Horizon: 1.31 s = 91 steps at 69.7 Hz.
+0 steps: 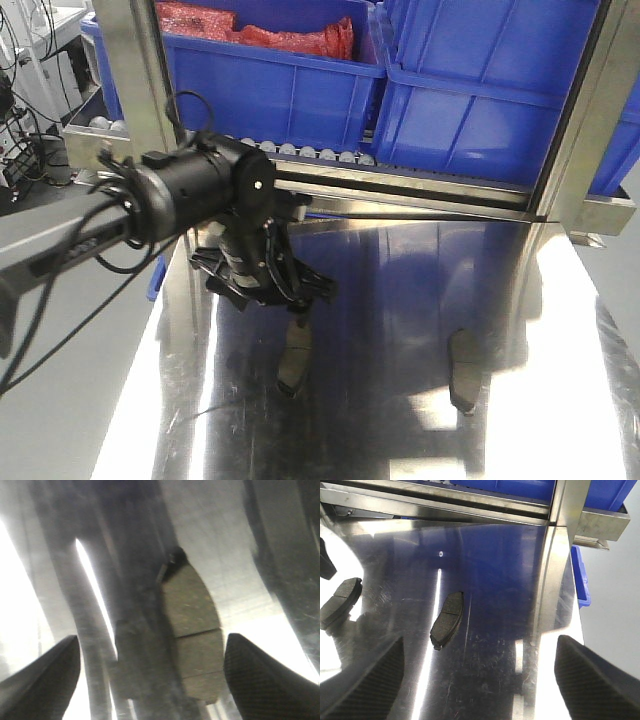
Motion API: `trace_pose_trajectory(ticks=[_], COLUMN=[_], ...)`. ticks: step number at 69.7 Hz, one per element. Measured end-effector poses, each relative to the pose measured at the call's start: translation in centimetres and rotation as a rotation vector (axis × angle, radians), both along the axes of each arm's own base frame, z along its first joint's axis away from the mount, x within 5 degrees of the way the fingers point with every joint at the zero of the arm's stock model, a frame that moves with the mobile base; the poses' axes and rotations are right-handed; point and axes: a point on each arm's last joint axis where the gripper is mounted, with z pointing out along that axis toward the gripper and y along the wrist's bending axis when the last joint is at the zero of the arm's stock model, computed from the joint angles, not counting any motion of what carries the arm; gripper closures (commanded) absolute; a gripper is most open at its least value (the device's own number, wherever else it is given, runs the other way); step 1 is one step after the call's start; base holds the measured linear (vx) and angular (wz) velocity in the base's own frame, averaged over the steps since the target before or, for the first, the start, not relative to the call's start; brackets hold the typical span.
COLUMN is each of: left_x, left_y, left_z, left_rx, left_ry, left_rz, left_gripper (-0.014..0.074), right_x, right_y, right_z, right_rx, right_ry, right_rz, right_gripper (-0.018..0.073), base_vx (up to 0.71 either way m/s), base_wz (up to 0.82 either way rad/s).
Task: Move and align brake pads A on conveyor
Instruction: 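Move the left gripper over the brake pad nearest it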
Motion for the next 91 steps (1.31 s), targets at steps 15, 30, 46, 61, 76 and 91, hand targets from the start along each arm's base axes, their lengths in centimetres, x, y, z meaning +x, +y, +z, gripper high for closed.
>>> trace_pose_trajectory(ticks=[15, 30, 46, 61, 76, 91], left_x=[-0.6, -1.2, -1.1, -1.0, -0.8, -0.7], left_y=[-2.0, -3.3, -3.5, -3.5, -3.2, -3.1], left_z=[-0.6, -2.0, -3.4, -3.6, -4.2, -4.8], left_rx=[-0.001, 0.006, 0.008, 0.008, 0.025, 0.039], left_ry=[0.01, 0.048, 0.081, 0.082, 0.106, 0.117], left_rz=[-0.008, 0.014, 0.069, 0.117, 0.143, 0.15], left_gripper=[0.0042, 0.0042, 0.0042, 0.0042, 0.0042, 0.0042], right_x=[0.0, 0.0, 0.0, 0.0, 0.0, 0.0], right_y=[0.0, 0.0, 0.0, 0.0, 0.0, 0.0], right_z=[0.0, 0.0, 0.0, 0.0, 0.0, 0.0], right_rx=[0.0, 0.0, 0.0, 0.0, 0.0, 0.0], right_ry=[0.0, 0.0, 0.0, 0.0, 0.0, 0.0], right_rz=[0.0, 0.0, 0.0, 0.0, 0.0, 0.0], right_gripper=[-0.0019, -0.0019, -0.0019, -0.0019, -0.0019, -0.0019], base_vx=[0.0, 0.0, 0.0, 0.0, 0.0, 0.0], base_wz=[0.0, 0.0, 0.0, 0.0, 0.0, 0.0])
